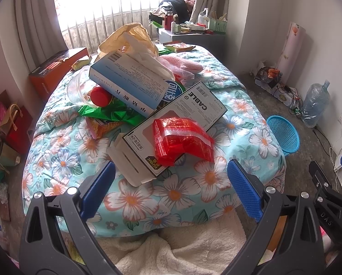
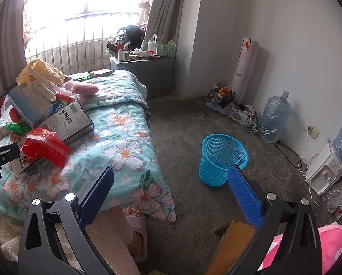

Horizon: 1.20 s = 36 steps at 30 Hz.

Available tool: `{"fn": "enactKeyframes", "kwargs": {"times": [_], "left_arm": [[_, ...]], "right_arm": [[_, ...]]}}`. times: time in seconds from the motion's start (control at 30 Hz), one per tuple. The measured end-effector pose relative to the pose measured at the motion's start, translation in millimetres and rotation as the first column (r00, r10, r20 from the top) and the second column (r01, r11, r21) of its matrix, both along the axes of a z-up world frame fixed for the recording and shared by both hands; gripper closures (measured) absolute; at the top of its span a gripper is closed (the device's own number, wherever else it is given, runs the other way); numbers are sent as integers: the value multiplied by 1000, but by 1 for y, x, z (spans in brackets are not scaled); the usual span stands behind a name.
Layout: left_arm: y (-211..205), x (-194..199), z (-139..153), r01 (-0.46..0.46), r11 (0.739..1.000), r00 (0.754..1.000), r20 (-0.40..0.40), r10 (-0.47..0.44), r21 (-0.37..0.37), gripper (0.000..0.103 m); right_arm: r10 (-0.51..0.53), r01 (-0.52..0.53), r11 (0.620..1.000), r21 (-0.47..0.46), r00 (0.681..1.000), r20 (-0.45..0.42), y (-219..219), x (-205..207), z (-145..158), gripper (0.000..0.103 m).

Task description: Collect trash

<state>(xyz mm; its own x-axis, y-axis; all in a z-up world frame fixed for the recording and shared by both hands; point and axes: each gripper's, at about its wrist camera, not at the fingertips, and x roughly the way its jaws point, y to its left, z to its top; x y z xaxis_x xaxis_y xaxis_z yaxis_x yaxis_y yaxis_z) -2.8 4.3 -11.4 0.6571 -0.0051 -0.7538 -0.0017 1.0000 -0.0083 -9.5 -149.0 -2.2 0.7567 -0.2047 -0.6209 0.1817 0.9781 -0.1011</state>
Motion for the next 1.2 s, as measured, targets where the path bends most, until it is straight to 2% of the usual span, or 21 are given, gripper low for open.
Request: {"fn": "enactKeyframes", "kwargs": {"times": [1.2], "left_arm": [[3,-3,-4,0,1000,1000,-9,0,-1,9]], "right_arm": [[0,0,1000,1,1000,-1,1,1,0,6]]}}
